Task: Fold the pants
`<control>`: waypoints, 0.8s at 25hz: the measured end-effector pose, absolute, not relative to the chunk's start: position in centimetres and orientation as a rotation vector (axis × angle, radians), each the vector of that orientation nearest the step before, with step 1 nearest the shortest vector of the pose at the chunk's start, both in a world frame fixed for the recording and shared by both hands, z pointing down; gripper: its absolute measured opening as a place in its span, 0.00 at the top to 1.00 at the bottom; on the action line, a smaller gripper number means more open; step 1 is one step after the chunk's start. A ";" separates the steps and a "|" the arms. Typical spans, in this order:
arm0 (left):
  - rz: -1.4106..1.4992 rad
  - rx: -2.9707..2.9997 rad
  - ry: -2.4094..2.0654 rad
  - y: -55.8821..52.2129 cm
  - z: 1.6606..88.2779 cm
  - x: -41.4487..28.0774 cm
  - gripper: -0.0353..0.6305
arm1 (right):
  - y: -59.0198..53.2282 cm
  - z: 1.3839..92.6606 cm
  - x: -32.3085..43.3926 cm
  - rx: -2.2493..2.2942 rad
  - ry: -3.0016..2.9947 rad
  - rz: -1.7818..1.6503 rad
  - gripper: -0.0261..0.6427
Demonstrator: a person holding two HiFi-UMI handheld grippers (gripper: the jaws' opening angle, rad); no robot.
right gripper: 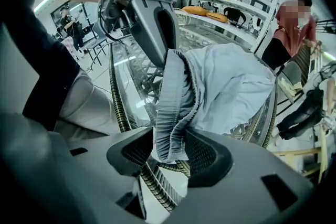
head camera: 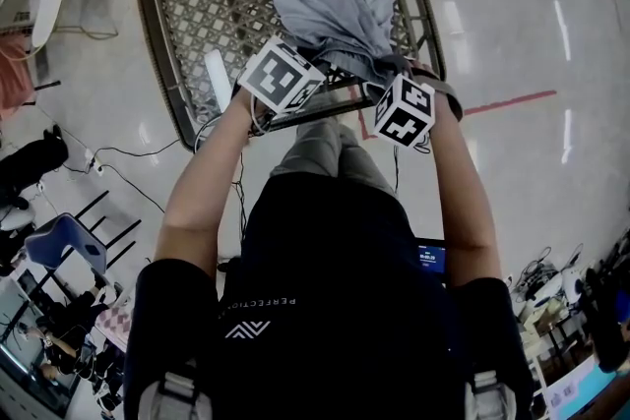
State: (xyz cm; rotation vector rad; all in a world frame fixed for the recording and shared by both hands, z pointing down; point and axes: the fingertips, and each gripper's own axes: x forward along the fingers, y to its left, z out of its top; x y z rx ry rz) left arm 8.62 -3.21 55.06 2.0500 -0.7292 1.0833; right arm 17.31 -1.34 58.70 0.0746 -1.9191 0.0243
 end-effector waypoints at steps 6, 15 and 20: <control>1.109 2.062 -0.721 -3.2 54.4 8.3 0.86 | -1.8 58.6 17.0 0.126 -1.900 -0.015 0.74; 1.171 2.076 -0.716 -3.3 53.8 8.0 0.86 | -2.4 58.8 17.2 0.138 -1.870 -0.061 0.85; 1.198 2.075 -0.703 -2.8 53.9 7.4 0.86 | -3.4 57.1 17.4 0.152 -1.887 -0.033 0.89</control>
